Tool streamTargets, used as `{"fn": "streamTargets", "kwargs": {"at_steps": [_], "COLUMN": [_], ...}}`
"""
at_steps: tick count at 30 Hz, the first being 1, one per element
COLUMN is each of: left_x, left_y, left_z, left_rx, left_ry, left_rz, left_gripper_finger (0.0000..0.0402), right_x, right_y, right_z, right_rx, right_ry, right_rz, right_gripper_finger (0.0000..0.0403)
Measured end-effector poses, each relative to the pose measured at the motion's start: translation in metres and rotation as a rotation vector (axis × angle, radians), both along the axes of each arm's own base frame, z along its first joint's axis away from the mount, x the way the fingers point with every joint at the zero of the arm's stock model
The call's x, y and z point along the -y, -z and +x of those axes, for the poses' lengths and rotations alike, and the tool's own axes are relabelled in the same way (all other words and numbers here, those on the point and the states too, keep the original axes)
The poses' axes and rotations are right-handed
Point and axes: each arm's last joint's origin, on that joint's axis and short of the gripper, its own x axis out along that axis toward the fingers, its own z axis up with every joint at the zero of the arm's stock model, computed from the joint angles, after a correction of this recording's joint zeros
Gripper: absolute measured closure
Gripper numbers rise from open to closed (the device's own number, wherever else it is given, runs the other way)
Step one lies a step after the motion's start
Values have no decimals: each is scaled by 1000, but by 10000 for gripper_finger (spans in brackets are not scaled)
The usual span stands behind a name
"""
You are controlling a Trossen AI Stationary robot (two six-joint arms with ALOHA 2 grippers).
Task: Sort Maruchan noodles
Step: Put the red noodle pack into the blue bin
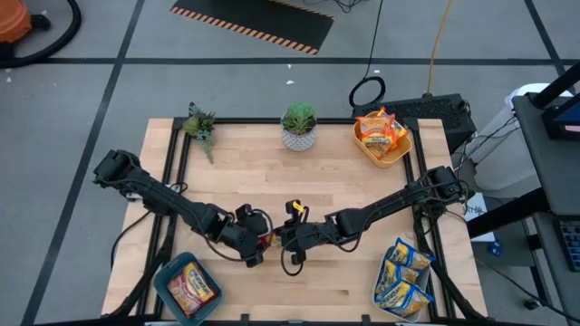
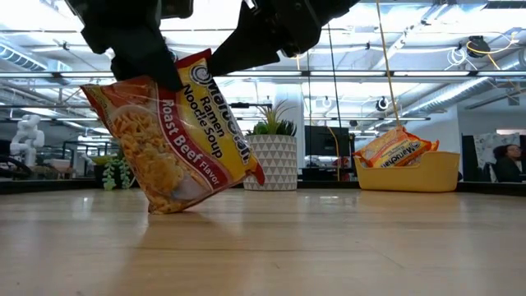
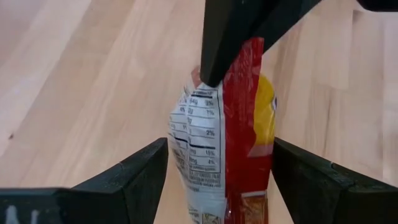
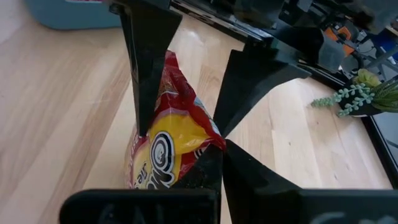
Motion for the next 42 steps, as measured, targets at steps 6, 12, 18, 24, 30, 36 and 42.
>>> {"fn": "streamTargets", "kwargs": {"at_steps": [6,12,18,24,30,36,42], "left_x": [-2,1,-1,-1,0,0,-1], "left_y": [0,0,0,0,0,0,0], "left_z": [1,-1,0,0,0,0,1], "left_rx": [8,6,6,1,-6,-5,-1], "left_ry": [-9,22,23,38,64,62,40], "left_rz": [29,46,51,48,42,39,34], "left_gripper_finger": [124,124,157,211,257,282,283], "right_x": [0,1,6,7,7,7,7], "right_y": [0,0,1,1,2,2,2], "right_z": [0,0,1,1,1,1,1], "right_rx": [0,-1,-3,-9,-10,-11,-11], "right_ry": [8,11,40,48,48,48,49], "right_rz": [12,12,37,45,46,46,46], "right_gripper_finger": [403,403,403,403,403,403,403]}}
